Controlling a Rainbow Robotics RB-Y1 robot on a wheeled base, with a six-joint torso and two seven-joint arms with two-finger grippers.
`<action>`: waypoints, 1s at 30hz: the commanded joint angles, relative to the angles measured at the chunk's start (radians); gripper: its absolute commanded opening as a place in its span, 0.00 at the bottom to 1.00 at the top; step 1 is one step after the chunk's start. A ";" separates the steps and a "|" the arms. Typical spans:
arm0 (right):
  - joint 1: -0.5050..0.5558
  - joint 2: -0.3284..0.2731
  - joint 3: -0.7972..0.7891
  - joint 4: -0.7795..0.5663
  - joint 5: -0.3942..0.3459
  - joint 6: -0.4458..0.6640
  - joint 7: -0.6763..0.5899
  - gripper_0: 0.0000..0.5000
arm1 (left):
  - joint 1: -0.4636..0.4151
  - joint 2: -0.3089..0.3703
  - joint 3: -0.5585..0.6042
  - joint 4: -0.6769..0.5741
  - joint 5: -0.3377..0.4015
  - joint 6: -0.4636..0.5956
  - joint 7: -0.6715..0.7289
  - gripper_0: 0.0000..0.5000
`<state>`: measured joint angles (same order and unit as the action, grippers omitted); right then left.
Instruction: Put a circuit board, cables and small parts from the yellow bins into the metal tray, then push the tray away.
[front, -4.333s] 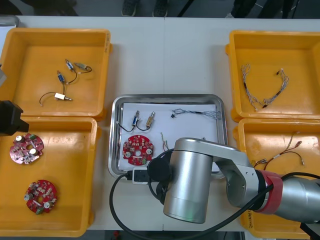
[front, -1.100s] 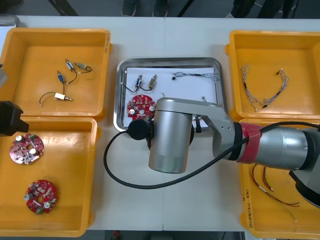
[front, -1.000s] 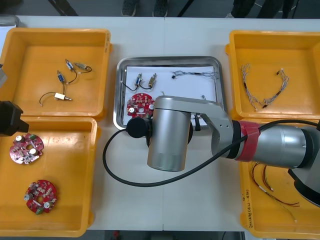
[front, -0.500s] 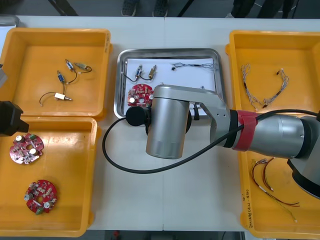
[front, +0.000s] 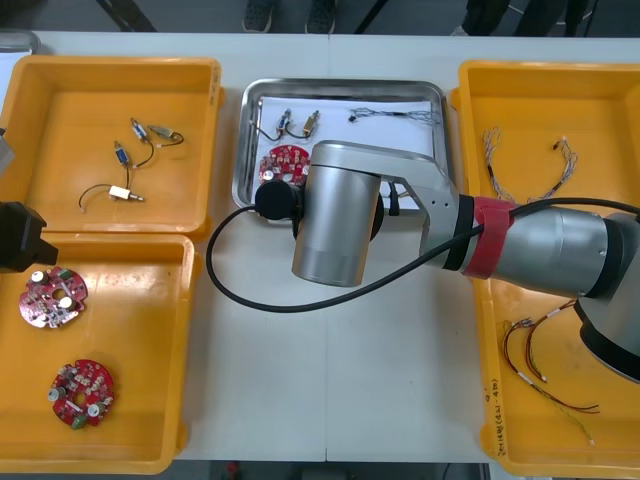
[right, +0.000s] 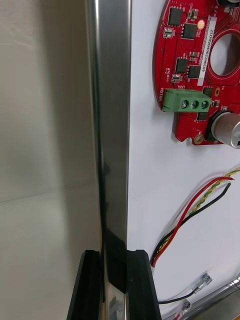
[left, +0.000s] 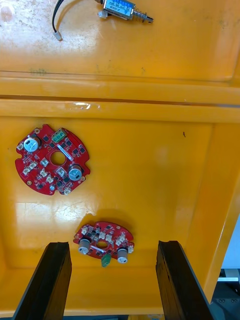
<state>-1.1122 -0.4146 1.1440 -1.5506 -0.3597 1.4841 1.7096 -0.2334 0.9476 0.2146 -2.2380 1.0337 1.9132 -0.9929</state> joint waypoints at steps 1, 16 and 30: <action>-0.071 0.020 -0.033 0.015 -0.005 -0.028 -0.004 0.00 | 0.022 0.043 0.032 -0.015 -0.003 0.007 -0.079 1.00; -0.109 0.022 -0.035 0.083 -0.008 -0.113 0.010 0.00 | 0.022 0.043 0.032 -0.015 -0.003 0.007 -0.079 1.00; -0.143 0.031 -0.035 0.188 -0.021 -0.235 0.031 0.00 | 0.022 0.043 0.032 -0.015 -0.003 0.007 -0.079 1.00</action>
<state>-1.1841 -0.4105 1.1429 -1.3822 -0.3637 1.2758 1.7143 -0.2334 0.9476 0.2146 -2.2380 1.0337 1.9132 -0.9932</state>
